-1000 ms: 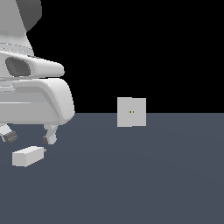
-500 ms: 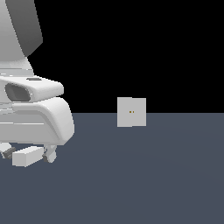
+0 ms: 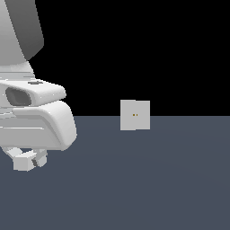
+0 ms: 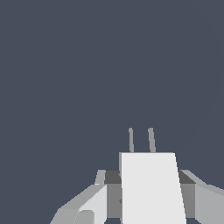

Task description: Plug the charger into the wall socket.

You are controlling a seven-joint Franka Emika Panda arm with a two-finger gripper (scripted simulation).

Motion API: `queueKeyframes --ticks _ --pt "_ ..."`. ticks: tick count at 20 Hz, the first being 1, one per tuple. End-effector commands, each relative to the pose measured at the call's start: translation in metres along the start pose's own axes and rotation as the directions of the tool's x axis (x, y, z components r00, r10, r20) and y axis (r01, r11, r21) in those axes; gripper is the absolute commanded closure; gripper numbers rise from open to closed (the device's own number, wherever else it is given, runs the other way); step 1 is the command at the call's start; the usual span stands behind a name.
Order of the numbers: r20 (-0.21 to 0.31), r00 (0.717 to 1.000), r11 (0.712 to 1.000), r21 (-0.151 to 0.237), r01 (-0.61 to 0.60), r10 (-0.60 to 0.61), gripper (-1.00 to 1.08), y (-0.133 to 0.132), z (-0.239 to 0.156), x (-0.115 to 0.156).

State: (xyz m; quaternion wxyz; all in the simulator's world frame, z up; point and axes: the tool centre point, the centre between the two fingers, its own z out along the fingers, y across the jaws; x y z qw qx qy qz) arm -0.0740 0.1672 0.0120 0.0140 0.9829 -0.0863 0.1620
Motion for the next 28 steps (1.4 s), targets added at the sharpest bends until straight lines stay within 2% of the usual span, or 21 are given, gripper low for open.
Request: queueKeyframes --ticks 1,6,12,28 --pt "0.000 1.000 1.000 0.000 0.001 -0.001 1.08 0.000 0.000 0.000" --pt "0.000 1.000 1.000 0.001 0.003 -0.003 1.08 0.003 -0.001 0.001" --pt "-0.001 1.000 1.000 0.006 0.017 -0.017 1.08 0.018 -0.004 0.010" --pt "-0.006 0.996 0.996 0.028 0.087 -0.087 1.08 0.096 -0.021 0.057"
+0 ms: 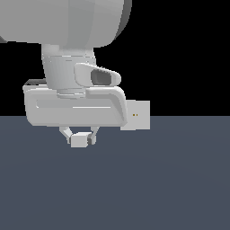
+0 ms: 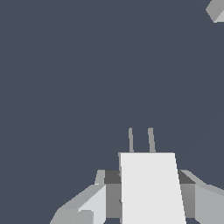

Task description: Plug the charger into the wall socket.

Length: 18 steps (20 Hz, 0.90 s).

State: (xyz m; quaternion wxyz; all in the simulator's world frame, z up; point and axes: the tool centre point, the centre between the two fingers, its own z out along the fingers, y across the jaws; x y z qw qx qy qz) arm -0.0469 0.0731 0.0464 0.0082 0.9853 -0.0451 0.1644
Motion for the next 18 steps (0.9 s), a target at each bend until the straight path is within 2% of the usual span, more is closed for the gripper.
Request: queueKeyframes --ticks 1,18 --pt "-0.001 1.000 1.000 0.004 0.012 -0.012 1.08 0.013 -0.003 0.007" --pt "-0.002 0.996 0.996 0.030 0.086 -0.086 1.08 0.095 -0.019 0.058"
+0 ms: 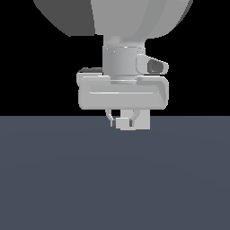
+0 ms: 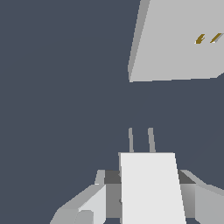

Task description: Plug the charger into the wall socket.

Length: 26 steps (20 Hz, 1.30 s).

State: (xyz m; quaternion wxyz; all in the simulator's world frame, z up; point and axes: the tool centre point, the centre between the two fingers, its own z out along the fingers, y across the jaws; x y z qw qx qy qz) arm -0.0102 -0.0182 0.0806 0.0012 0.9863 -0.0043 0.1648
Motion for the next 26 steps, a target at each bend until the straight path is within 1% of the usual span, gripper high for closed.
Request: queueKeyframes --ticks 1,7,13,17,26 --pt "0.000 1.000 1.000 0.005 0.012 -0.012 1.08 0.012 -0.003 0.007" --pt "0.002 0.999 0.999 0.013 0.033 -0.033 1.08 0.036 -0.007 0.021" --pt "0.003 0.999 0.999 0.018 0.047 -0.047 1.08 0.051 -0.009 0.031" --pt "0.004 0.999 0.999 0.019 0.050 -0.050 1.08 0.054 -0.009 0.033" --pt "0.004 0.999 0.999 0.018 0.050 -0.050 1.08 0.053 -0.009 0.033"
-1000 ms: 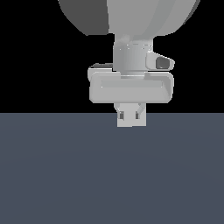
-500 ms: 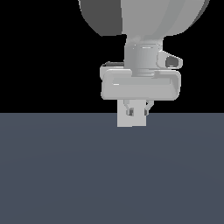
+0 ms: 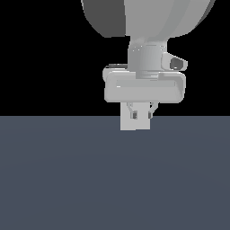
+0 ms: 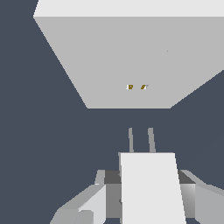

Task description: Plug the charger into the wall socket.

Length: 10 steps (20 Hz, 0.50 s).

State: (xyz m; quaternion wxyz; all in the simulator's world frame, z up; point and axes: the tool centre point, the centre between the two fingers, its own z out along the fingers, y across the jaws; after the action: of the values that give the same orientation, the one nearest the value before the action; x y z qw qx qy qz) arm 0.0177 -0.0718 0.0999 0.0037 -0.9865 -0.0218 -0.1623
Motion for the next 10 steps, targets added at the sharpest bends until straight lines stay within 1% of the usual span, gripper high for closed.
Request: queueKeyframes --ticks 1,5,10 --pt "0.000 1.000 1.000 0.000 0.000 0.000 1.08 0.000 0.000 0.001" --pt "0.000 1.000 1.000 0.000 0.000 0.000 1.08 0.000 0.002 0.006" --pt "0.000 1.000 1.000 0.000 0.000 0.000 1.08 0.000 0.007 0.021"
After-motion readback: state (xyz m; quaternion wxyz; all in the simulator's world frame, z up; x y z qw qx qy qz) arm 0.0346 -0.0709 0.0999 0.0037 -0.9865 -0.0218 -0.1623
